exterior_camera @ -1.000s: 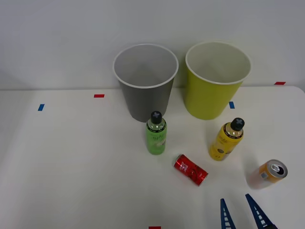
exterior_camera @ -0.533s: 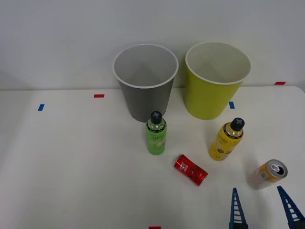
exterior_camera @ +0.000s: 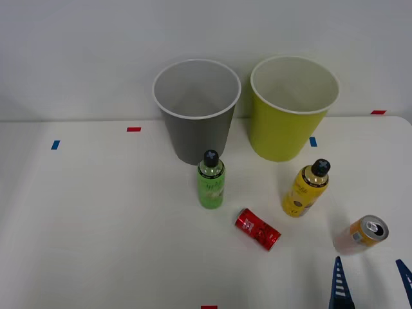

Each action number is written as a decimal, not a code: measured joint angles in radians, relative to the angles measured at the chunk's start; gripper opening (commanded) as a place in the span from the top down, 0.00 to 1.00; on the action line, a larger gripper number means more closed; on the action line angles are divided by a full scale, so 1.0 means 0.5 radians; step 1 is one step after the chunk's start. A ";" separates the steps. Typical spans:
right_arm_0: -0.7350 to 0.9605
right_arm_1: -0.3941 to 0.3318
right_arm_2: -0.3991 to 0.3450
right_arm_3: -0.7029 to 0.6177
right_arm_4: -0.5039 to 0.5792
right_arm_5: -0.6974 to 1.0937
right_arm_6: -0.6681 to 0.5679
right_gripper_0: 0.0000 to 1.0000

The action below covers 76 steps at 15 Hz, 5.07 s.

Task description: Put cans in the gray bin, plastic bottles in the light green bin

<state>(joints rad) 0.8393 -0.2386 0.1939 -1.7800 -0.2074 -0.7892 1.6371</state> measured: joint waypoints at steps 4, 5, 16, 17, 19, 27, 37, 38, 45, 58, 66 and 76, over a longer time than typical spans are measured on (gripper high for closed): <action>-0.069 -0.025 -0.040 0.001 -0.077 0.121 0.009 0.00; -0.099 -0.028 -0.055 0.001 -0.089 0.171 0.010 0.00; -0.509 -0.038 -0.095 0.172 -0.225 0.257 0.021 0.00; -0.515 -0.045 -0.096 0.173 -0.230 0.257 0.028 0.00; -0.517 -0.066 -0.096 0.173 -0.237 0.257 0.044 0.00; -0.539 -0.107 -0.085 0.173 -0.295 0.286 0.089 0.00; -0.555 -0.158 -0.083 0.173 -0.372 0.333 0.123 0.45; -0.556 -0.169 -0.078 0.173 -0.378 0.333 0.126 0.85; -0.577 -0.274 -0.033 0.173 -0.441 0.331 0.131 1.00; -0.246 -0.414 -0.032 -0.304 -0.472 0.259 0.092 1.00; 0.030 -0.642 0.013 -1.242 -0.851 0.556 0.002 1.00; -0.833 -0.279 0.035 -1.559 -1.121 1.592 0.022 1.00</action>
<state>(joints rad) 0.4226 -0.3781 0.2116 -2.5594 -0.7678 0.0066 1.6482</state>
